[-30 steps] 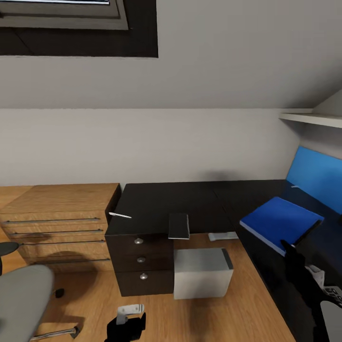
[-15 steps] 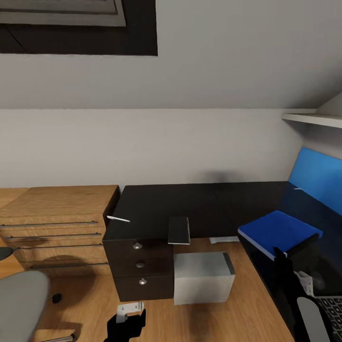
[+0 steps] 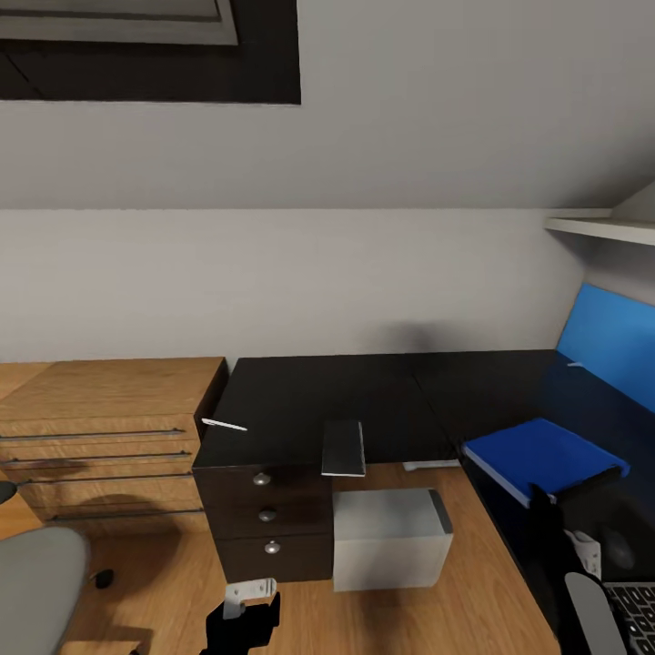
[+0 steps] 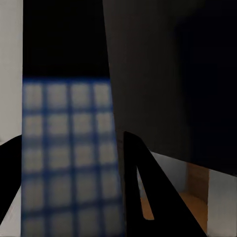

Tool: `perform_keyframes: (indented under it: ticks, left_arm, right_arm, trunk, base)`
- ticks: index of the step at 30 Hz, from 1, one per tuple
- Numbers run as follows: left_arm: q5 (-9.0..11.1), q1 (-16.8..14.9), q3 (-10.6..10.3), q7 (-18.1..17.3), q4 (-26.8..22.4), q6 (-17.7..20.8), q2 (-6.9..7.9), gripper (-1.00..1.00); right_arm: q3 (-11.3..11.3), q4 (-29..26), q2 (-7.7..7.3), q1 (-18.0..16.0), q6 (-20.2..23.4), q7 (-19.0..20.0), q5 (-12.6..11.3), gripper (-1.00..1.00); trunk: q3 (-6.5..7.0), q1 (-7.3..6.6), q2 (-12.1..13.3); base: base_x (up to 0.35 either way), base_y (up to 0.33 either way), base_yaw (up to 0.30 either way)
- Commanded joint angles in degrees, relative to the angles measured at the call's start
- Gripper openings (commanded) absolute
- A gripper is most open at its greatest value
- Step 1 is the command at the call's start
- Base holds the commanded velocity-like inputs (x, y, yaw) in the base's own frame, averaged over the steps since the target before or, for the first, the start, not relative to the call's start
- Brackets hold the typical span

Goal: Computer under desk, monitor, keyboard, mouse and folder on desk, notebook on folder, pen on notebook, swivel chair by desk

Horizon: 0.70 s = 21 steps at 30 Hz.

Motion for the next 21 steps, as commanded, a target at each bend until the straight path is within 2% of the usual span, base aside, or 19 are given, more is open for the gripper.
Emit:
perform_keyframes:
  ticks: [1, 4, 7, 11, 12, 14, 21]
  left_arm:
    - [0.6, -0.1, -0.3, 0.2, -0.1, -0.6, 0.05, 1.0]
    - [0.6, -0.1, -0.3, 0.2, -0.1, -0.9, 0.05, 1.0]
    - [0.6, -0.1, -0.8, 0.3, -0.1, -2.9, 0.05, 1.0]
    - [0.5, -0.1, -3.5, 0.3, -0.1, -7.3, 0.08, 1.0]
    - [0.5, -0.1, -4.5, 0.3, -0.1, -8.0, 0.1, 1.0]
    - [0.4, -0.1, -5.1, 0.4, -0.1, -8.4, 0.12, 1.0]
    - [0.4, -0.1, -5.7, 0.3, -0.3, -10.4, 0.14, 1.0]
  right_arm:
    - [-0.2, -0.1, -0.02, -0.1, -0.1, -0.3, -1.3, -1.0]
    - [-0.2, -0.1, -0.35, -0.1, -0.6, -0.4, -2.6, -1.0]
    - [-0.2, -0.1, -0.57, -0.1, -0.8, -0.4, -3.1, -1.0]
    - [-0.2, -0.1, -0.73, -0.1, -0.8, -0.4, -3.3, -1.0]
    - [-0.2, -0.1, -0.75, -0.1, -0.8, -0.4, -3.3, -1.0]
    - [-0.2, -0.1, -0.77, -0.1, -0.8, -0.4, -3.3, -1.0]
    - [-0.2, -0.1, -0.87, -0.1, -1.0, -1.7, -3.2, -1.0]
  trunk:
    - [-0.07, 0.0, 0.0]
    - [-0.07, 0.0, 0.0]
    - [-0.07, 0.0, 0.0]
    - [-0.07, 0.0, 0.0]
    - [-0.07, 0.0, 0.0]
    - [-0.07, 0.0, 0.0]
    - [-0.07, 0.0, 0.0]
  base:
    - [0.001, 0.0, 0.0]
    - [0.0, 0.0, 0.0]
    - [0.014, -0.022, 0.0]
    - [0.158, -0.148, 0.0]
    - [0.103, -0.093, 0.0]
    - [0.068, -0.061, 0.0]
    - [0.013, -0.011, 0.0]
